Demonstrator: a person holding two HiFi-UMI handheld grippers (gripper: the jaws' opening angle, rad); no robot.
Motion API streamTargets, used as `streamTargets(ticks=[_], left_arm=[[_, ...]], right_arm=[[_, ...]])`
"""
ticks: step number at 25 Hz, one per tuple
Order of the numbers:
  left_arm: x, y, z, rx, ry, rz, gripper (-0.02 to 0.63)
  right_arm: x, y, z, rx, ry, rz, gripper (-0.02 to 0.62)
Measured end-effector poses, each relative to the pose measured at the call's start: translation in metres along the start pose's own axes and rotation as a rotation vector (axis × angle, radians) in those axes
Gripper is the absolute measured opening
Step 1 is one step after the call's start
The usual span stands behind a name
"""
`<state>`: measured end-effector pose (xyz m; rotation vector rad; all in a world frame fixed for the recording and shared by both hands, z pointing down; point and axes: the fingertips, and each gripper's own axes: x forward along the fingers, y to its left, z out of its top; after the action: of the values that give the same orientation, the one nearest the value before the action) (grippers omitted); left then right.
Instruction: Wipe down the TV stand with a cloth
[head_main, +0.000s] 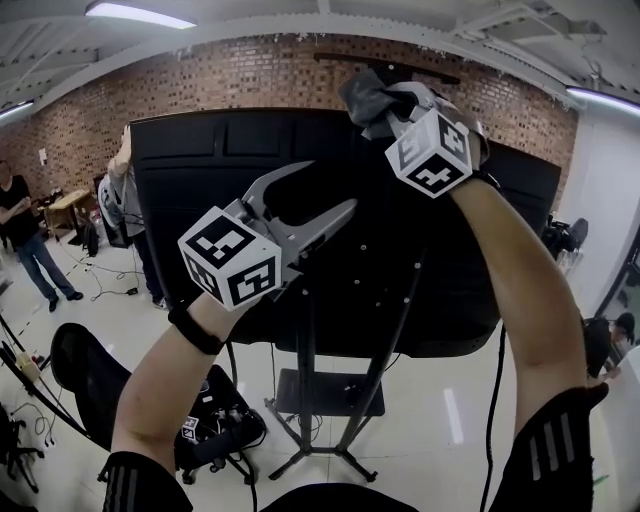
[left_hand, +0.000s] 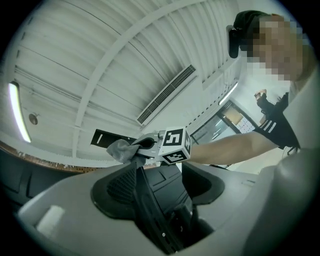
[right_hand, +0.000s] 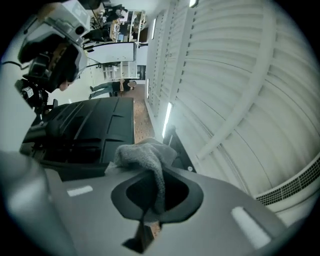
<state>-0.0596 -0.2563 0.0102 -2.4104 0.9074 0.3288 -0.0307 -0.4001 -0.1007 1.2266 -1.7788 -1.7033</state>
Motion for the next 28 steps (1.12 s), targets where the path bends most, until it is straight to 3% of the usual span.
streamTargets(ticks=[9,22,28], left_arm=[[-0.016,-0.015,-0.044,-0.031,0.030,0.009,0.305],[-0.055,-0.048,-0.117,-0.090,0.094,-0.008,0.305],[-0.071,-0.054,-0.152,-0.145,0.120,0.013,0.305]], right_arm=[[-0.022,0.089,-0.011,-0.199,0.039,0.110,0.008],[-0.056,0.231,-0.030,-0.371,0.076,0.267,0.008],[-0.070,0.281,-0.045,-0.383,0.122,0.319,0.008]])
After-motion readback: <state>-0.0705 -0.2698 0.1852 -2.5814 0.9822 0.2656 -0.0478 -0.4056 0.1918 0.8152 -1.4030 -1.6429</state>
